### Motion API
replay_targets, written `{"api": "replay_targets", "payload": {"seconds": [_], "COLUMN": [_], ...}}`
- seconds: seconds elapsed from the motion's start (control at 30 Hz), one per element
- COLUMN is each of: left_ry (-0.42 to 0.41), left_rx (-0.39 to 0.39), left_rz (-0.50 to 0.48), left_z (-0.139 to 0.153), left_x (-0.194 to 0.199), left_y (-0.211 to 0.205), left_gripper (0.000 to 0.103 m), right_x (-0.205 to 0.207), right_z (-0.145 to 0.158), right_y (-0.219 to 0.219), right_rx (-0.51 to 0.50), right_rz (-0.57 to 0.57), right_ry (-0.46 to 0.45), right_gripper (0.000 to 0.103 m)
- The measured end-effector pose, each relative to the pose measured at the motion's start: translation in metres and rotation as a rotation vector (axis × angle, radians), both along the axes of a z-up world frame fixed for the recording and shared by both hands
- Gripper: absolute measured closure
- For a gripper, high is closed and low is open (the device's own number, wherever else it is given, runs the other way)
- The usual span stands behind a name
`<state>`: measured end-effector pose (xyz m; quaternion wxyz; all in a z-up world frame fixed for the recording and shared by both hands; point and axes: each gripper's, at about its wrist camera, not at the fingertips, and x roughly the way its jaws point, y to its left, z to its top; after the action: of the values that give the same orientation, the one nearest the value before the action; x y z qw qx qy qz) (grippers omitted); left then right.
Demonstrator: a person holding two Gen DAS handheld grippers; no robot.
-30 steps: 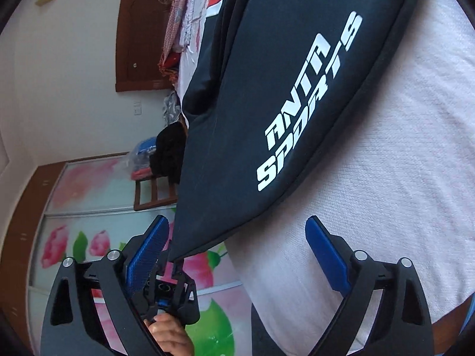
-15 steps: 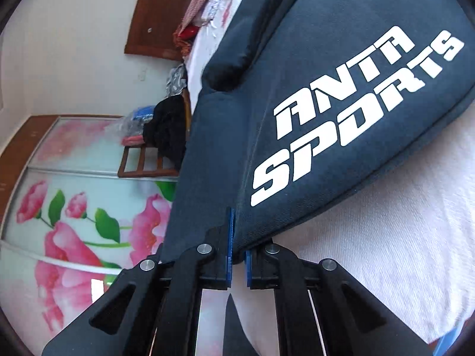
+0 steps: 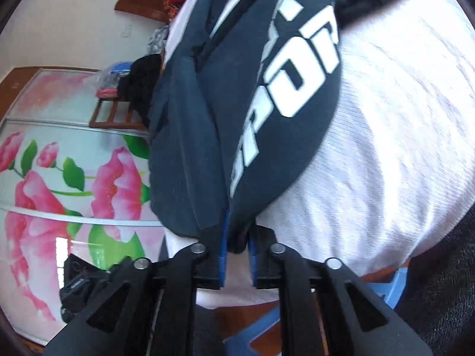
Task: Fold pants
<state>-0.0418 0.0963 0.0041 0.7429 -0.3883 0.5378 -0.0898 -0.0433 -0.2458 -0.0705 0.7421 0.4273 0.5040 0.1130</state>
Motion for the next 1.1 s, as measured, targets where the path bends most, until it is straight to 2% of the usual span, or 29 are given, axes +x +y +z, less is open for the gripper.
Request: {"api": "replay_targets", "payload": {"seconds": [0.03,0.07,0.1,0.2,0.23,0.27,0.3,0.37,0.43,0.47,0.53,0.6,0.7,0.73,0.87,0.9,0.93,0.97,1.1], "left_ry": [-0.041,-0.077,-0.127,-0.412,-0.477,-0.504,-0.481,-0.388,-0.299,-0.277,-0.258,-0.253,-0.255,-0.249,-0.245,-0.247,-0.248,-0.249,-0.249], "left_rx": [0.032,0.062,0.086,0.234,0.279,0.332,0.376,0.351,0.379,0.377,0.418,0.468,0.544,0.554,0.56,0.57,0.581,0.587,0.588], "left_rz": [-0.005,-0.024,-0.084,-0.249,-0.305,-0.354,-0.376,-0.406,-0.382,-0.376,-0.351,-0.365,-0.369,-0.362,-0.324,-0.328,-0.333,-0.339,-0.344], "left_z": [0.006,0.011,0.015,0.035,0.037,0.032,0.027,0.007,-0.01,-0.018,-0.027,-0.032,-0.032,-0.031,-0.032,-0.033,-0.034,-0.034,-0.035], "left_x": [0.009,0.021,0.036,0.075,0.085,0.094,0.107,0.114,0.112,0.106,0.092,0.078,0.067,0.066,0.064,0.064,0.062,0.062,0.063], "left_y": [-0.001,-0.003,-0.009,-0.028,-0.034,-0.039,-0.043,-0.039,-0.032,-0.031,-0.029,-0.032,-0.04,-0.04,-0.045,-0.048,-0.049,-0.051,-0.05], "left_gripper": [0.052,0.035,0.031,0.028,0.028,0.028,0.028,0.029,0.03,0.031,0.035,0.035,0.035,0.035,0.03,0.029,0.027,0.025,0.021], "right_x": [-0.004,-0.01,-0.016,-0.032,-0.036,-0.04,-0.045,-0.059,-0.062,-0.058,-0.047,-0.034,-0.013,-0.006,0.008,0.013,0.018,0.025,0.025], "right_z": [0.001,0.006,0.014,0.034,0.038,0.043,0.047,0.058,0.068,0.073,0.079,0.079,0.078,0.075,0.057,0.058,0.061,0.063,0.094], "right_y": [-0.003,-0.008,-0.015,-0.064,-0.089,-0.119,-0.149,-0.203,-0.247,-0.264,-0.292,-0.316,-0.339,-0.344,-0.36,-0.356,-0.355,-0.352,-0.337], "right_rx": [0.064,0.101,0.095,0.055,0.031,0.002,-0.031,-0.104,-0.176,-0.222,-0.292,-0.334,-0.451,-0.469,-0.498,-0.548,-0.593,-0.64,-0.793], "right_rz": [-0.009,-0.022,-0.041,-0.147,-0.215,-0.3,-0.381,-0.542,-0.644,-0.678,-0.716,-0.757,-0.79,-0.793,-0.809,-0.807,-0.778,-0.726,-0.662], "right_ry": [-0.03,-0.065,-0.089,-0.134,-0.125,-0.113,-0.115,-0.121,-0.116,-0.108,-0.092,-0.065,-0.018,-0.001,0.079,0.081,0.081,0.087,0.002], "right_gripper": [0.066,0.062,0.056,0.056,0.056,0.056,0.056,0.056,0.056,0.056,0.056,0.056,0.059,0.064,0.066,0.071,0.092,0.098,0.098]}}
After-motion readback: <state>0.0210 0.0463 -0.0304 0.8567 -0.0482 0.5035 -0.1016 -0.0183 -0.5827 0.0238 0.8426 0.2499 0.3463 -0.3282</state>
